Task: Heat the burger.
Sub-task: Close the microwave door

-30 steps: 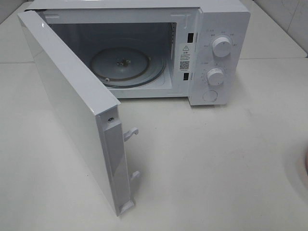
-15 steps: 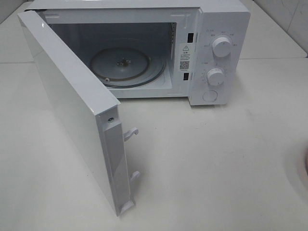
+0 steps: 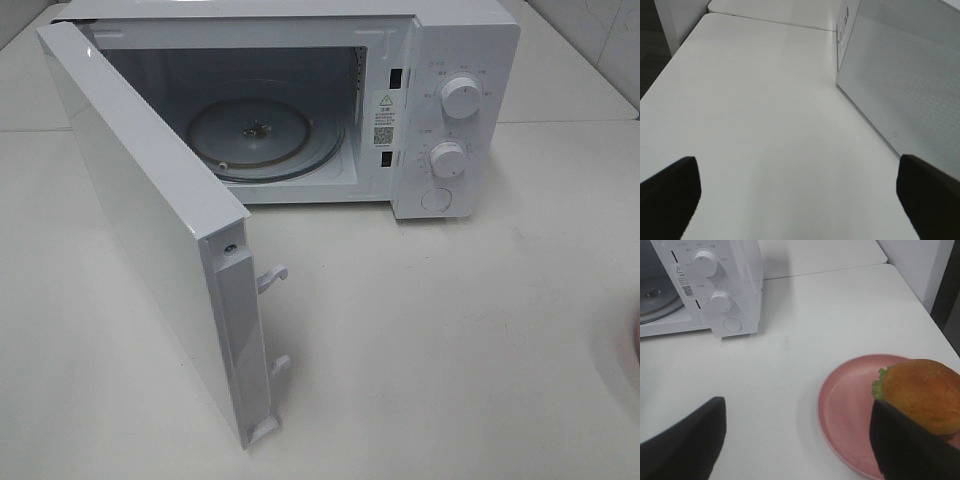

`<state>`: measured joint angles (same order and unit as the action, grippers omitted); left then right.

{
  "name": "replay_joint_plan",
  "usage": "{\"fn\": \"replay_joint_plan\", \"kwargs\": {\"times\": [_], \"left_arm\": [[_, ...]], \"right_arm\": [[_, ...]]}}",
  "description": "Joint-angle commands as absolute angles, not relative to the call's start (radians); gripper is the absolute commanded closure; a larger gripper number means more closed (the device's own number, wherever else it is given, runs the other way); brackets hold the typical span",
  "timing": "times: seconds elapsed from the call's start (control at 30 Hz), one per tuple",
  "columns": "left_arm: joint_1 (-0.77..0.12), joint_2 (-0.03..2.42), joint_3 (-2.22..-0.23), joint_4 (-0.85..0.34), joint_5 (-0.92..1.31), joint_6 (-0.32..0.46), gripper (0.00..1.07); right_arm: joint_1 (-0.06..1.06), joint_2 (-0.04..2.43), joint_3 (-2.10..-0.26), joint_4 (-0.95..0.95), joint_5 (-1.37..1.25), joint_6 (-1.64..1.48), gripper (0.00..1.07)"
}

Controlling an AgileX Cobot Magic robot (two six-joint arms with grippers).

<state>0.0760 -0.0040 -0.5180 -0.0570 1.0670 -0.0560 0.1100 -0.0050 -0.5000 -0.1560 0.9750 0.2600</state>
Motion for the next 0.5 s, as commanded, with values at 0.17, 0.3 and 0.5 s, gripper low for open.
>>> {"fn": "replay_joint_plan", "kwargs": {"times": [0.17, 0.3, 0.5], "left_arm": [[0.079, 0.044, -0.524, 0.0, 0.846, -0.094, 0.4], [0.079, 0.098, -0.491, 0.0, 0.733, -0.094, 0.61], [0.079, 0.214, -0.408, -0.011, 0.479, -0.094, 1.05]], "right_arm": [[0.106, -0.03, -0.496, -0.155, 0.971, 0.258, 0.31], [0.106, -0.03, -0.496, -0.155, 0.971, 0.258, 0.31], [0.106, -0.03, -0.496, -0.155, 0.971, 0.262, 0.31]]}}
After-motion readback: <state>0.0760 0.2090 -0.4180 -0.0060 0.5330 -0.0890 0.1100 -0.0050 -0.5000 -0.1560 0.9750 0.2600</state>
